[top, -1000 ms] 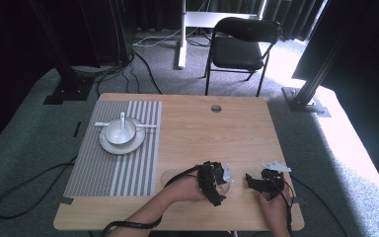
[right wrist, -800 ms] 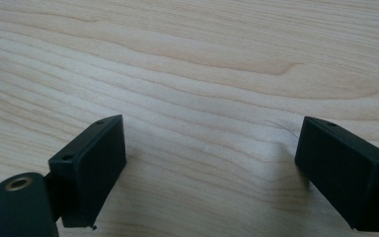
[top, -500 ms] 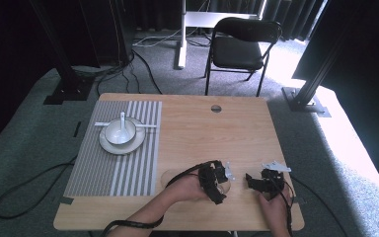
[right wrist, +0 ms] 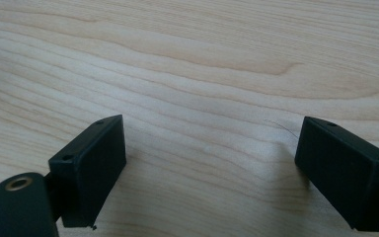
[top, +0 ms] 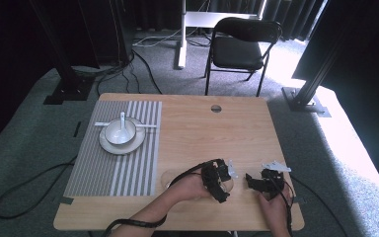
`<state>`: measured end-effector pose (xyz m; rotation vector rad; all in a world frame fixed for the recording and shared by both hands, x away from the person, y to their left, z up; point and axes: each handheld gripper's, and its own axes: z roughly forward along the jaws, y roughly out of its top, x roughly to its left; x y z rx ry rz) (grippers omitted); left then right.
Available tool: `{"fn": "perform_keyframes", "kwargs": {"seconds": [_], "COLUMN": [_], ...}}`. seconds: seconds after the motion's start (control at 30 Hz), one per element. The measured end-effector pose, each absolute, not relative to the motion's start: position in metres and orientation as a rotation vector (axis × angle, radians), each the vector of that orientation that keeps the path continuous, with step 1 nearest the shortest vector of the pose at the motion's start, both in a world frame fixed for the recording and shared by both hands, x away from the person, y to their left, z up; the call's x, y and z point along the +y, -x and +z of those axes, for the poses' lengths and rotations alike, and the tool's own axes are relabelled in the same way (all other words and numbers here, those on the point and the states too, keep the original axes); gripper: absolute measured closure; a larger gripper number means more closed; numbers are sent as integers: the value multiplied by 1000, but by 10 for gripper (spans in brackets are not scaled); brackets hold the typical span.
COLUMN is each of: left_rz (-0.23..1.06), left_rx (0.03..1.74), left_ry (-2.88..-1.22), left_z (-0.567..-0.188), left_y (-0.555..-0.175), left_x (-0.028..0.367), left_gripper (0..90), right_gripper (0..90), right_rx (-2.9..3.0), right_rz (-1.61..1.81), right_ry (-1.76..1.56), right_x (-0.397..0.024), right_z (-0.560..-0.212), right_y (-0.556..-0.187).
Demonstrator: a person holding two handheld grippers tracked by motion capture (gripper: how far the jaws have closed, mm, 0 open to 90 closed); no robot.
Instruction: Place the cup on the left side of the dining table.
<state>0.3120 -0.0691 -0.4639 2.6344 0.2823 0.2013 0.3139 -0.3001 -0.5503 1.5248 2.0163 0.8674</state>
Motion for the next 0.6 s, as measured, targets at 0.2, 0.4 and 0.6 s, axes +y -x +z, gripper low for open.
{"fn": "perform_keyframes", "kwargs": {"seconds": [0.2,0.4,0.6], "left_rz": [221,217,253], "left_rx": [292,316,358], "left_ry": [-2622,-2602,-2567], "left_z": [-456,-445,-429], "left_y": [-316,-323,-333], "left_x": [-69,-67,-59], "left_gripper": [181,181,181], "right_gripper": [116,115,115], "right_rx": [2016,2016,2017], "right_rz": [867,868,866], "right_ry": [-1524,-1525,-1524], "right_x": [-300,-300,-300], "right_z": [-550,-550,-550], "right_y": [-314,-314,-314]}}
